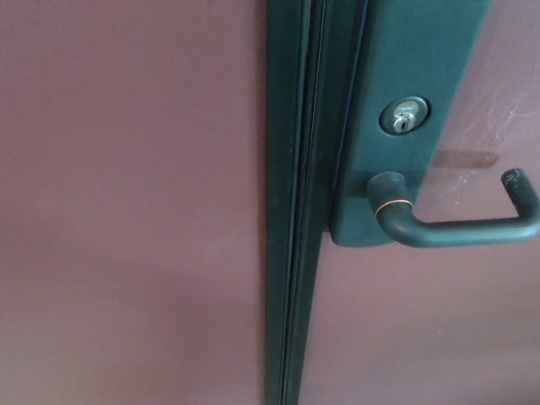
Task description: The robot walks towards the door handle and put its right hand on it and twist the handle
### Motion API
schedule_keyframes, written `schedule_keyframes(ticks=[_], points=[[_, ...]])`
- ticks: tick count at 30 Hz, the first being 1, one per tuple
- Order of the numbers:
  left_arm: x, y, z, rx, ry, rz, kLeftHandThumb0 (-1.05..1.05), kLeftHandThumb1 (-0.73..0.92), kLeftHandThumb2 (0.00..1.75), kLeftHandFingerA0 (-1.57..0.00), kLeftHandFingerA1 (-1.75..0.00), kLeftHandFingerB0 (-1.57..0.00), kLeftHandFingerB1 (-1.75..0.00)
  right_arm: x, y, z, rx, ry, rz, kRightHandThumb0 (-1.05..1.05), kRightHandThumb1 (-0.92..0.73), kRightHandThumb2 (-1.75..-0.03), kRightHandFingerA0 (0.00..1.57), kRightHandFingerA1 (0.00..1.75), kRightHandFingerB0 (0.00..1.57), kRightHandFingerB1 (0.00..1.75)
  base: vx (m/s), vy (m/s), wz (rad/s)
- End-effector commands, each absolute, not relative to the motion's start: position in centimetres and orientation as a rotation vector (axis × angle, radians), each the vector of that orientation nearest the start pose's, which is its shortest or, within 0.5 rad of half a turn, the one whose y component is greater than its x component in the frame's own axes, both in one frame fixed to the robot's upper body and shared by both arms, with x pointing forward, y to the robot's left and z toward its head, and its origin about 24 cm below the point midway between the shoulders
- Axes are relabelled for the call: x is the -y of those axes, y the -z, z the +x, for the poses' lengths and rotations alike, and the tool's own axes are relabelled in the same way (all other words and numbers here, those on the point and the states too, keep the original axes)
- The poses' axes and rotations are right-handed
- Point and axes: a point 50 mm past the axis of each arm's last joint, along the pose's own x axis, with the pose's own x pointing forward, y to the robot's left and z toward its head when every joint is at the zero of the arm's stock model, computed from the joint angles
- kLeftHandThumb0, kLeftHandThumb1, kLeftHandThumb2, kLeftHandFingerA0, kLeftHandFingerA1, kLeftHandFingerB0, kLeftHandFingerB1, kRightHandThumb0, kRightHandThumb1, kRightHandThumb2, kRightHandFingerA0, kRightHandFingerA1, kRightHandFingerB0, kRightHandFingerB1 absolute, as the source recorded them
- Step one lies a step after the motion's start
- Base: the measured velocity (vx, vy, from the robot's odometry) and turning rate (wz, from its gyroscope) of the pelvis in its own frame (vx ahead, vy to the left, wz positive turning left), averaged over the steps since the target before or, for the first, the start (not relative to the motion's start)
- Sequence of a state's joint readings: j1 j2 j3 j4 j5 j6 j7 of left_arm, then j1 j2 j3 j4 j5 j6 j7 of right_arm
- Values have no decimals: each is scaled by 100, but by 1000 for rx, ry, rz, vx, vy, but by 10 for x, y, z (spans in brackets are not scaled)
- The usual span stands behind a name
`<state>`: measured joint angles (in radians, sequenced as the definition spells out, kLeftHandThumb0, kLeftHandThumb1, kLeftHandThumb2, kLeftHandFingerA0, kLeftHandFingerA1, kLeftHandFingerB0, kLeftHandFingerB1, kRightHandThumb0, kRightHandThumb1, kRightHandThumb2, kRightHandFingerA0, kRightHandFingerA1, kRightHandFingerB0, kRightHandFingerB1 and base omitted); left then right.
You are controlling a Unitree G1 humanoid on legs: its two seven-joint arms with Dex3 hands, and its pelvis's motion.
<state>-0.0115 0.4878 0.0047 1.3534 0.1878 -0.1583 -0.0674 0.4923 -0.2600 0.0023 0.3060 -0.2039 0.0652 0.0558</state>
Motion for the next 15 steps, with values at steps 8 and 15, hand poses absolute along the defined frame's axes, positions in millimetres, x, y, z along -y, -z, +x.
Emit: schedule_keyframes(ticks=[8, 15], points=[[-334, 128, 68, -1256, -66, 521, -17, 49, 59, -81, -72, -58, -63, 247, 157, 87, -1241, -84, -485, -25, -69, -60, 73, 53, 50, 41, 0, -10, -1], [-334, 127, 73, -1245, -63, 529, -18, 50, 58, -81, -72, -58, -63, 248, 157, 94, -1235, -91, -491, -25, -69, -60, 72, 52, 48, 41, 0, 0, 0]])
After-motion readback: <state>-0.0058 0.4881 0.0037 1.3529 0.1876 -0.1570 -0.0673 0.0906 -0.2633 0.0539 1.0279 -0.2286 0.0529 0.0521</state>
